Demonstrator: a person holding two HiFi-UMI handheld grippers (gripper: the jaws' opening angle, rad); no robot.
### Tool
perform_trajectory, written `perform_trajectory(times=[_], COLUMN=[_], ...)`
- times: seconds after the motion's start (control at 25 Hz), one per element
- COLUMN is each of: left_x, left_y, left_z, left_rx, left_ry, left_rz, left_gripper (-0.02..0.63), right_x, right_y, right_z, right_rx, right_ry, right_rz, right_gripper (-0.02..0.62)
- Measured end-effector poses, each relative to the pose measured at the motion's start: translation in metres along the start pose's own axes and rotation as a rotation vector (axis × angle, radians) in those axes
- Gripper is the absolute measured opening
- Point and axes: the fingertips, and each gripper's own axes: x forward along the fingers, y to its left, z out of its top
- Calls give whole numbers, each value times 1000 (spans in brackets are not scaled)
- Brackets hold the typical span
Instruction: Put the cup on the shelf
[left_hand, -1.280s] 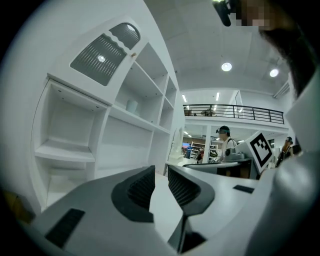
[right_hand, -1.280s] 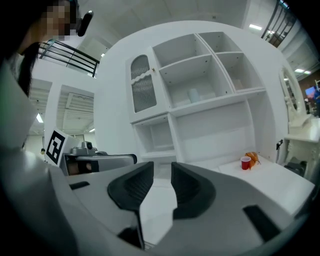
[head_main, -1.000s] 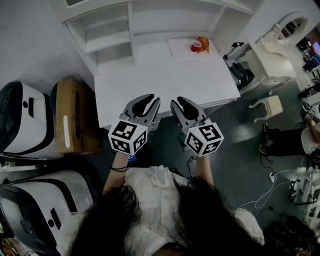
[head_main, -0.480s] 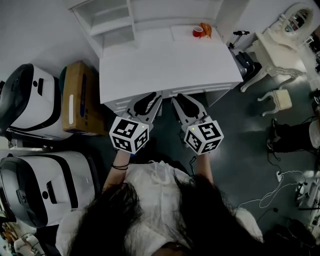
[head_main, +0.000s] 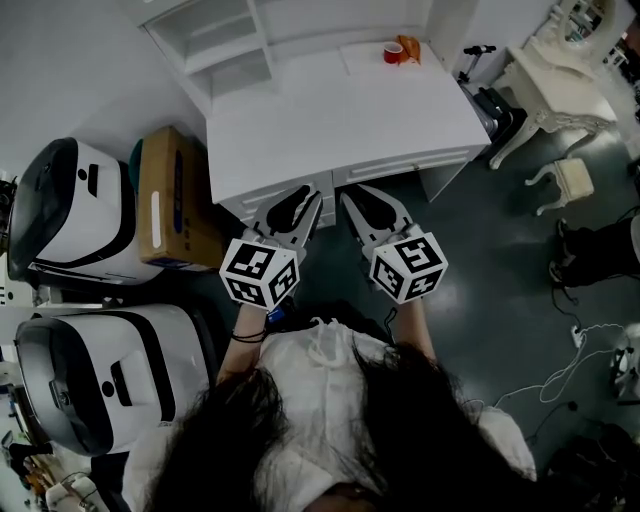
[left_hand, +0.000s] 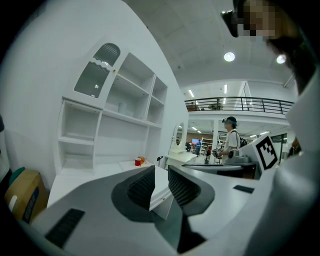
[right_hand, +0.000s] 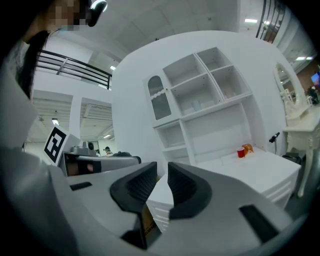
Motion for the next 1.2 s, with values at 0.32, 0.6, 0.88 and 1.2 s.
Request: perform_trajectory(times=[0.32, 0.6, 0.88, 1.2], left_x=[-44, -84, -111, -122], left_y=[12, 30, 42, 50], left_z=[-13, -16, -24, -25], left_rx=[-7, -26, -38, -45], left_ry=[6, 4, 10, 1], left_rz=[5, -3, -8, -12], left_gripper=[91, 91, 91, 91], right_x=[3, 11, 15, 15], right_y=[50, 93, 122, 135], right_z=[-11, -23, -33, -38], right_rx=[-18, -15, -20, -36], right_ry=[23, 37, 48, 53], right_rz=[14, 7, -3, -9], right_gripper=[71, 69, 60, 60])
